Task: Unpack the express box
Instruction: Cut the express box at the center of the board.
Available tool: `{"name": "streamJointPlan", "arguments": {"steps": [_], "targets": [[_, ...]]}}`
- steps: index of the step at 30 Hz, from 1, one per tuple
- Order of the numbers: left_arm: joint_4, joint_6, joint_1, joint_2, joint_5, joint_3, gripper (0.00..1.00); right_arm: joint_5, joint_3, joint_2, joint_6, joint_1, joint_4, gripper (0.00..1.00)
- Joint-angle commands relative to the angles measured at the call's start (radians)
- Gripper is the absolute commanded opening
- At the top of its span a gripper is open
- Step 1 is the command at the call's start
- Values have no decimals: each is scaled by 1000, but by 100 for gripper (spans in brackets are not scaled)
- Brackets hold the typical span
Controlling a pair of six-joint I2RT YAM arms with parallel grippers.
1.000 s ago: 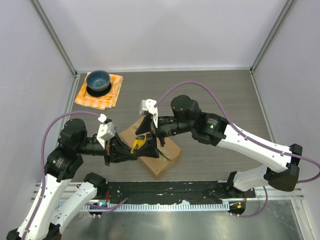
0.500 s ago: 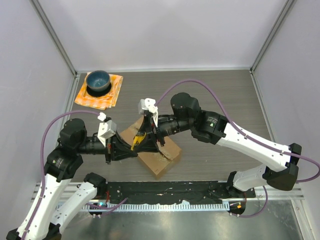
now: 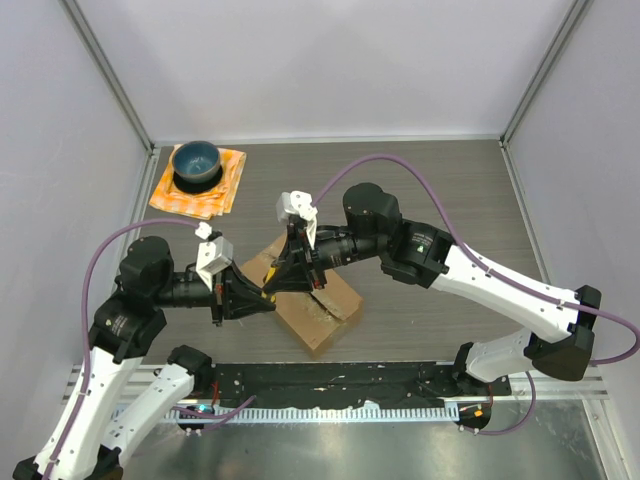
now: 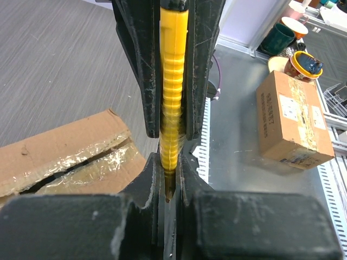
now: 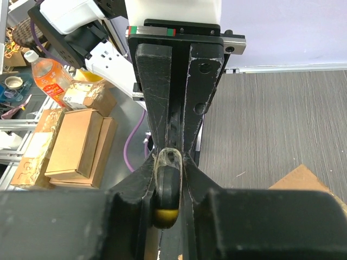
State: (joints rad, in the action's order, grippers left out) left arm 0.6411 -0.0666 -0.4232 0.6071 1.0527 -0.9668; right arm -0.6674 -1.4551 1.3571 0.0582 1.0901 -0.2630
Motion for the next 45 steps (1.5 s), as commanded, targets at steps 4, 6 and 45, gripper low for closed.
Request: {"name": "streamJointPlan", "arguments": {"steps": [4,6,45], "targets": [[-44,4,0,14,-5,-10,0,-55,-4,2,-8,7,-61,16],[-44,2,0,14,-6,-9,0,-58,-5,2,-3,7,-55,23],[253,808,0,83,-313,-29,100,1069,471,-421,41,34,88,1]]}}
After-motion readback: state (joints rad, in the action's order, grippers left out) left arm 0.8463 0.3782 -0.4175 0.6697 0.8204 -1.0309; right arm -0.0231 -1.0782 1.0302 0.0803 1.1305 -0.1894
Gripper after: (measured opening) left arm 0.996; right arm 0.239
